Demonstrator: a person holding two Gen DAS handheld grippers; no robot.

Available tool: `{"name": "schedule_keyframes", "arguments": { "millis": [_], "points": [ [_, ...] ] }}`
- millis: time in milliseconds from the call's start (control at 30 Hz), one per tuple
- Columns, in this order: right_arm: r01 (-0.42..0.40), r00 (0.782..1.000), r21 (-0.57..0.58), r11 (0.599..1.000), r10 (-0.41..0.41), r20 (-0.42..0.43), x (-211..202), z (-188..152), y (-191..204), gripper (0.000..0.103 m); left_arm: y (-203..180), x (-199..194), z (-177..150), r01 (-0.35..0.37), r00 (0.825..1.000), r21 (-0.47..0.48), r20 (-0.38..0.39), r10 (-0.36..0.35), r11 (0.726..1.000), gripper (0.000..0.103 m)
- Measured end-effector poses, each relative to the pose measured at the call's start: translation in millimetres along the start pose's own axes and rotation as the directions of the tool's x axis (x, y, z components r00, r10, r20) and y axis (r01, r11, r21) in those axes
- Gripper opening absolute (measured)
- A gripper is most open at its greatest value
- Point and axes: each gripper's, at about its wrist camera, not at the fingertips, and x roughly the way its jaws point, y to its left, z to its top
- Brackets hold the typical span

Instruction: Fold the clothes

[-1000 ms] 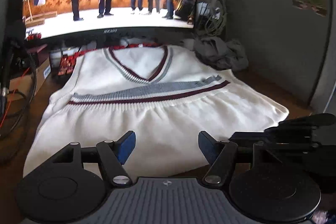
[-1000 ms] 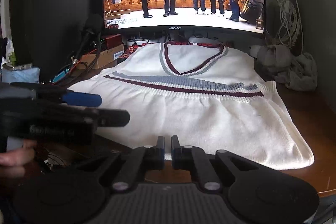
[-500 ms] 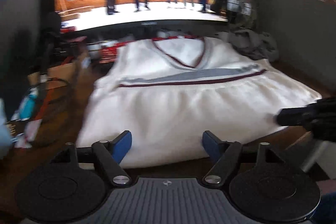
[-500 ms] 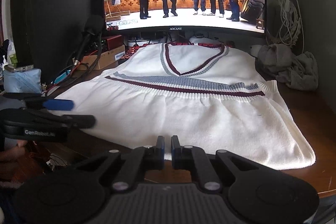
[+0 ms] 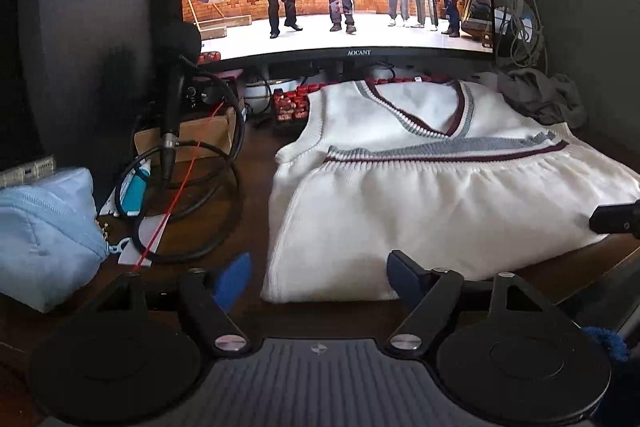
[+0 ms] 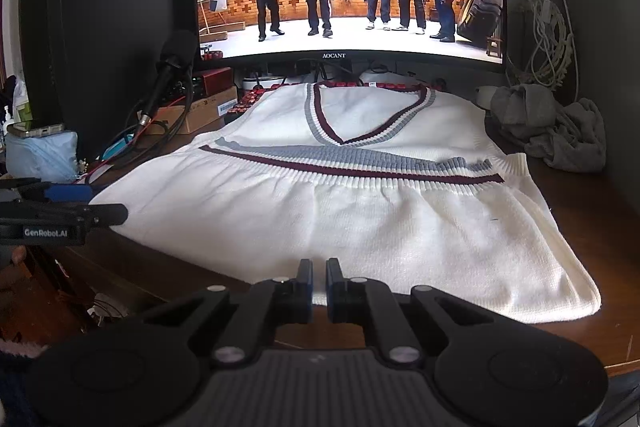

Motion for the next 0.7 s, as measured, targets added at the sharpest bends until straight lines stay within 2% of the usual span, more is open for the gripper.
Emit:
{"name": "schedule_keyframes", "arguments": {
  "millis": [33,100,267,400,433,567,667,700],
  "points": [
    [0.000,1.000,0.000,1.000,0.000,0.000,0,0,0,0.006,-3,-2,3,0.003,1.000,0.003,0.012,-0.003,1.000,0.067],
    [0.001,1.000,0.000,1.000,-0.001,0.000,0,0,0,0.006,-11,-7,8,0.038,0.998,0.025,0.044,-0.039,0.999,0.069],
    [0.002,1.000,0.002,1.000,-0.002,0.001,0,0,2,0.006,-11,8,4,0.033,0.999,0.031,0.020,-0.033,0.999,0.070],
    [-0.007,1.000,-0.002,1.000,0.007,0.003,0,0,0,0.006,-10,20,2,0.028,1.000,0.034,0.000,-0.028,0.999,0.080],
    [-0.010,1.000,-0.004,1.000,0.010,0.003,1,0,-1,0.006,-3,20,2,0.020,1.000,0.005,-0.013,-0.020,1.000,0.083],
    [0.005,1.000,-0.032,0.999,-0.004,0.023,-2,2,-2,0.007,5,14,10,0.012,1.000,-0.032,0.001,-0.012,0.999,0.082],
    [0.038,0.998,-0.071,0.997,-0.034,0.054,-6,5,-3,0.017,11,10,17,0.007,1.000,-0.060,0.011,-0.006,0.998,0.080],
    [0.049,0.997,-0.083,0.995,-0.043,0.064,-7,6,-3,0.026,13,8,19,0.005,1.000,-0.070,0.015,-0.004,0.998,0.080]
  ]
}}
